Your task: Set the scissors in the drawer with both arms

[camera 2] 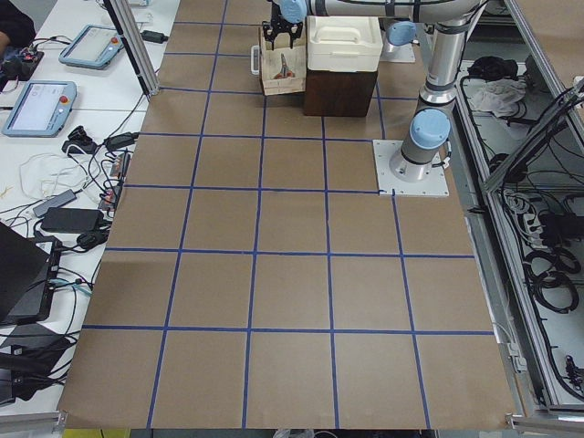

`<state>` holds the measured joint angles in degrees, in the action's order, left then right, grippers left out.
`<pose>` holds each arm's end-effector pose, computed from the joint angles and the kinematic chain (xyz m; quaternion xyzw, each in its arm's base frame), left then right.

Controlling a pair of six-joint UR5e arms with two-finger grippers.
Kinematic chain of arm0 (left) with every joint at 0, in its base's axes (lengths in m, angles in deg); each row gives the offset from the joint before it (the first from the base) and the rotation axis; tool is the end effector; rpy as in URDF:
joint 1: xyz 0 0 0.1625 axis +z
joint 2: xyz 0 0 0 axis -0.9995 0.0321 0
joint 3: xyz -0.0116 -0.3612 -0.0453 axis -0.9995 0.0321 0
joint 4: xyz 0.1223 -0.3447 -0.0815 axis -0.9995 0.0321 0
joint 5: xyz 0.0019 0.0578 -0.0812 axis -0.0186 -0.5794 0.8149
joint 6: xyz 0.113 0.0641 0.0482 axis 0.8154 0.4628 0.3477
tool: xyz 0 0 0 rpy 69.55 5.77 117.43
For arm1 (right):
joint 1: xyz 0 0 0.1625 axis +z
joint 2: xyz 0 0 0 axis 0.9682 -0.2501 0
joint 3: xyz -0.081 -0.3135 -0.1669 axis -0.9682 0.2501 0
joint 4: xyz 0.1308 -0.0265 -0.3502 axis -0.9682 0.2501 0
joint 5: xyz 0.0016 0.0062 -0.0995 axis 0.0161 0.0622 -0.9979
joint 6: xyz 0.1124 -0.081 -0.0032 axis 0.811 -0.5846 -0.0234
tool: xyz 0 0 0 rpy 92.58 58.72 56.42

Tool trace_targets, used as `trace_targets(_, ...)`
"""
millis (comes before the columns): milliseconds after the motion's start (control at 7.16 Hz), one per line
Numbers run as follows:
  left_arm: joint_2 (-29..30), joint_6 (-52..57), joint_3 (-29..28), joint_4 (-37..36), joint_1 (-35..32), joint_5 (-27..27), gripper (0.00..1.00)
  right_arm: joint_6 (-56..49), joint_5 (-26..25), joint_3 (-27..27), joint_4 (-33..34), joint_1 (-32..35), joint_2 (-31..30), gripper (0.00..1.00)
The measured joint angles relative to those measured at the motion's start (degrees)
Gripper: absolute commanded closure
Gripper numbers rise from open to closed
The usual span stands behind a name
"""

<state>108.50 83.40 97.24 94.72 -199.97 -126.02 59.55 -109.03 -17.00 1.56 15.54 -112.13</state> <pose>-0.3208 -0.4373 0.3157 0.5690 0.8211 -0.0439 0.0025 0.1478 -0.4862 0.4166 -0.0327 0.9989 -0.0265 0.0198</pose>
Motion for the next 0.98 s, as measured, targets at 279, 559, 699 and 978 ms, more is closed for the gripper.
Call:
trace_targets(279, -2.4, -14.48, -1.41, 0.34, 6.04, -1.97, 0.0, -0.01, 0.05, -0.05, 0.01, 0.0, -0.03, 0.0)
trace_targets(559, -4.3, -30.44, -1.35, 0.74, 12.86, -2.33, 0.0, -0.01, 0.05, -0.06, 0.06, 0.0, -0.1, 0.0)
trace_targets(699, -4.83, -35.16, -1.13, 1.25, 16.12, -2.38, 0.0, -0.01, 0.08, -0.06, 0.04, 0.0, -0.12, 0.0)
trace_targets(978, -6.2, -40.86, -0.86, 4.56, 20.73, -2.5, 0.0, -0.01, 0.14, -0.06, 0.08, 0.0, -0.12, 0.0)
